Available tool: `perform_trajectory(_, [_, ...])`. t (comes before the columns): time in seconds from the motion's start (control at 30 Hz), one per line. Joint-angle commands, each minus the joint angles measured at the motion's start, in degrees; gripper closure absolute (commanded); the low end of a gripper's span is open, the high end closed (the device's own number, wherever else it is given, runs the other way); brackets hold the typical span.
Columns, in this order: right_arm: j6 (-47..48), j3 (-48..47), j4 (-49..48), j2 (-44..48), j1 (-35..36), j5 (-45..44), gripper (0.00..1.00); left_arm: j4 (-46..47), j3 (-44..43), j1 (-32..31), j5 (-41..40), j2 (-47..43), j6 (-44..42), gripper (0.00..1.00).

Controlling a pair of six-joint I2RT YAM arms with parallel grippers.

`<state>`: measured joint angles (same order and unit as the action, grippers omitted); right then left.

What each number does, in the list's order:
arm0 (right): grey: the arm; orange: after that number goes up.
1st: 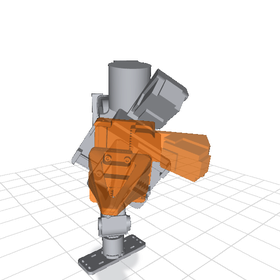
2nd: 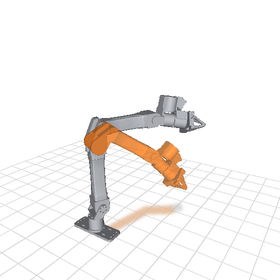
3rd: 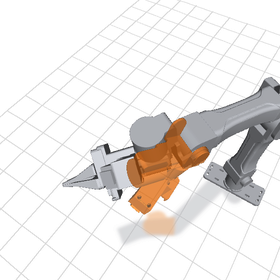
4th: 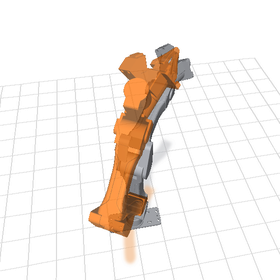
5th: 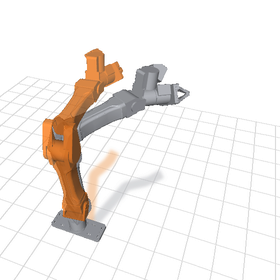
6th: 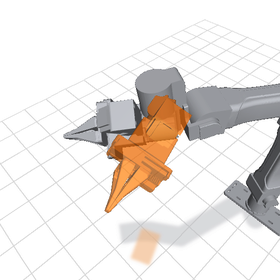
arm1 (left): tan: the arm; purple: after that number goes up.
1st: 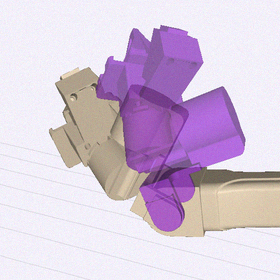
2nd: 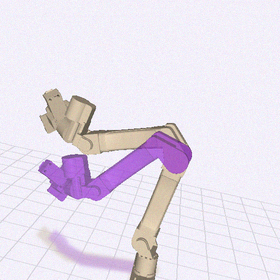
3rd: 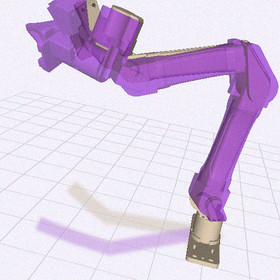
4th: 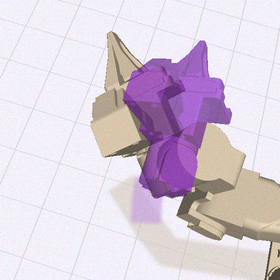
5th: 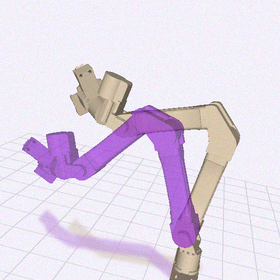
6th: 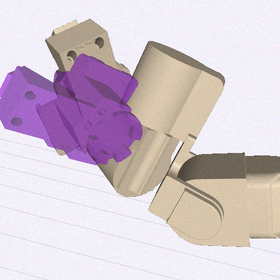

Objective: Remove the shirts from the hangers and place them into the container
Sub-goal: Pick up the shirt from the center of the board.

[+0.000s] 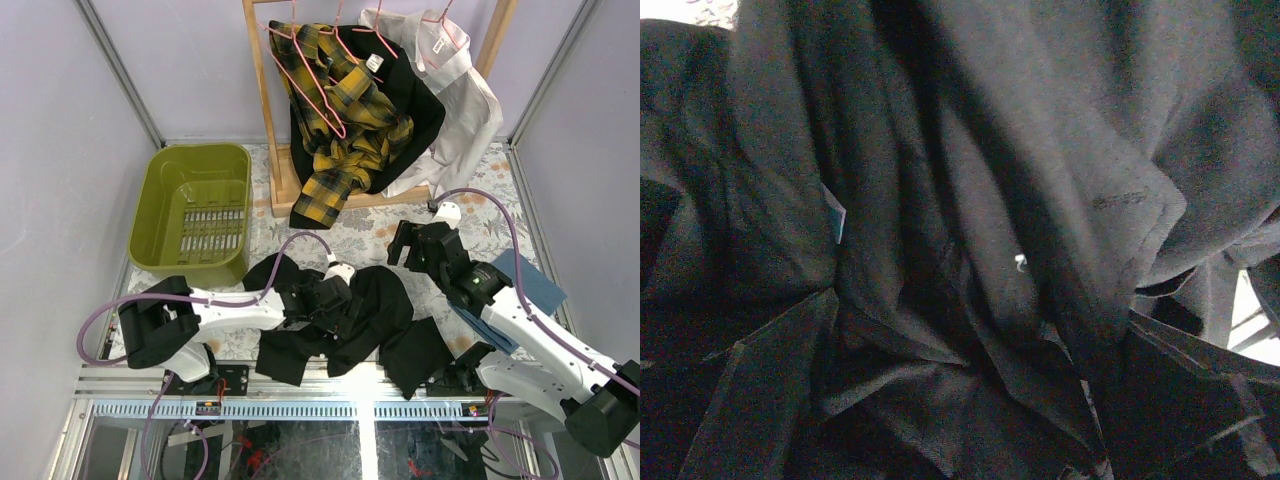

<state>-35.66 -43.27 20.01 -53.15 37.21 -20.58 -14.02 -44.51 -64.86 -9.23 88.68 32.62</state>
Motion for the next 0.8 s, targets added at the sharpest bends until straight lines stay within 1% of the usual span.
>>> perform_trajectory(0.0, [-0.2, -2.4, -1.4, -0.3, 0.1, 0.6, 0.11, 6.6, 5.0, -2.3, 6.3, 3.5, 3.0, 0.00])
perform_trajectory(0.03, [-0.1, -2.2, -1.5, -0.2, 0.1, 0.6, 0.11, 6.6, 5.4, -2.3, 6.4, 4.8, 3.2, 0.00])
perform_trajectory(0.07, [-0.2, -2.0, -1.5, 0.1, 0.0, 0.4, 0.10, 5.9, 5.4, -2.6, 4.6, 6.4, 3.9, 0.00])
perform_trajectory(0.13, [-0.6, -1.5, -2.0, 0.6, 0.1, 0.3, 0.10, 3.6, 5.0, -3.7, -0.4, 10.0, 5.0, 0.07])
perform_trajectory(0.17, [-0.8, -1.3, -2.1, 0.8, 0.1, 0.1, 0.10, 2.6, 4.8, -4.0, -2.0, 11.6, 5.1, 0.13])
perform_trajectory(0.2, [-0.9, -1.2, -2.2, 1.0, 0.1, 0.2, 0.10, 1.7, 4.5, -4.1, -2.9, 13.1, 5.2, 0.21])
perform_trajectory(0.23, [-0.9, -1.3, -2.1, 1.2, 0.1, 0.1, 0.10, 1.2, 4.2, -4.1, -3.2, 14.2, 5.2, 0.32])
perform_trajectory(0.27, [-0.9, -1.4, -2.0, 1.5, 0.1, 0.1, 0.10, 1.1, 3.8, -4.1, -3.2, 14.8, 5.2, 0.45])
perform_trajectory(0.37, [-0.9, -1.6, -1.5, 2.0, 0.1, -0.8, 0.10, 0.6, 2.9, -4.7, -4.1, 14.5, 5.9, 0.78])
perform_trajectory(0.4, [-0.9, -1.6, -1.3, 2.1, 0.1, -1.1, 0.10, 0.3, 2.6, -5.1, -5.0, 13.7, 6.2, 0.86])
perform_trajectory(0.47, [-0.9, -1.7, -1.2, 2.6, 0.1, -1.6, 0.10, -0.5, 1.9, -5.3, -6.9, 11.0, 6.7, 0.98])
perform_trajectory(0.5, [-0.9, -1.7, -1.2, 2.7, 0.1, -1.8, 0.10, -1.4, 1.3, -5.3, -8.3, 8.5, 6.8, 1.00])
perform_trajectory(0.6, [-0.9, -1.6, -1.2, 3.3, 0.1, -2.5, 0.10, -5.8, -1.5, -5.3, -13.9, 1.8, 6.2, 1.00])
perform_trajectory(0.77, [-0.5, -1.8, -1.1, 3.5, 0.1, -3.2, 0.10, -15.1, -7.6, -5.4, -27.0, -11.8, 5.2, 1.00])
